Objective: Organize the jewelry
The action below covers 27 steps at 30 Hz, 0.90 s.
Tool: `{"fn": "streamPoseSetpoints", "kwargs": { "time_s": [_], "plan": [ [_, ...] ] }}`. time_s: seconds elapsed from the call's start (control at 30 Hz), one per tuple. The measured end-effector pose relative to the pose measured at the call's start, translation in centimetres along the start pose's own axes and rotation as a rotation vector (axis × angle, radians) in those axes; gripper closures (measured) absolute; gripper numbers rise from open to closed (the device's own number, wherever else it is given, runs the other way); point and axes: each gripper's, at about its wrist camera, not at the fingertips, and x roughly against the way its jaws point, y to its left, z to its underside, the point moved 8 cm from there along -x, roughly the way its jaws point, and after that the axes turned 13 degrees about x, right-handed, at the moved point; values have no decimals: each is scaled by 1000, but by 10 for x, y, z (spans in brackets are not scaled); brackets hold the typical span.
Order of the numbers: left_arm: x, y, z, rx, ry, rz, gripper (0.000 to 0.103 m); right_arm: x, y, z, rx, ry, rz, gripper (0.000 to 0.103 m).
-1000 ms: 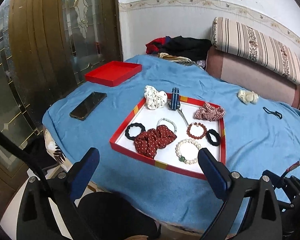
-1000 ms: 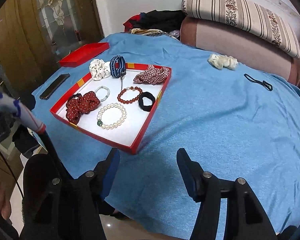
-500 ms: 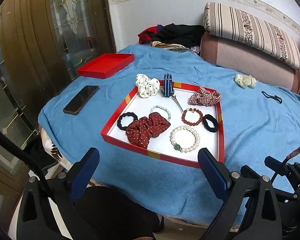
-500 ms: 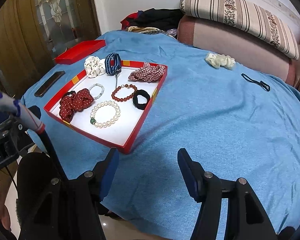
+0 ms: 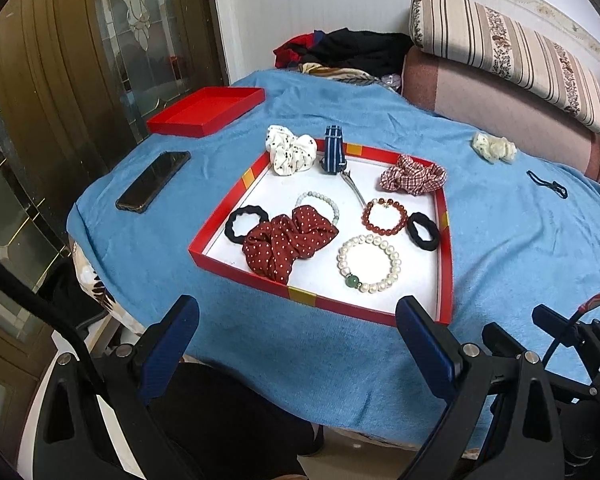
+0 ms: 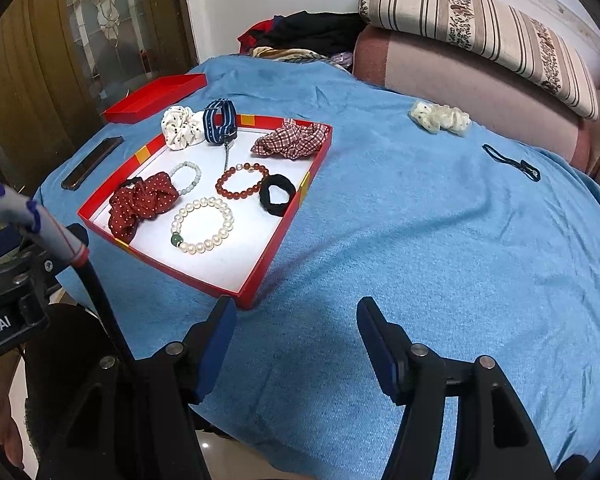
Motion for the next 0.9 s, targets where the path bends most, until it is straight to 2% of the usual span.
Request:
{"fn": "streamPoseSetpoints", "kwargs": {
  "time_s": [0.9],
  "plan": [
    [-31,9,0,39,74,-6,5,-20,8,-27,67,6,2,34]
  ]
}}
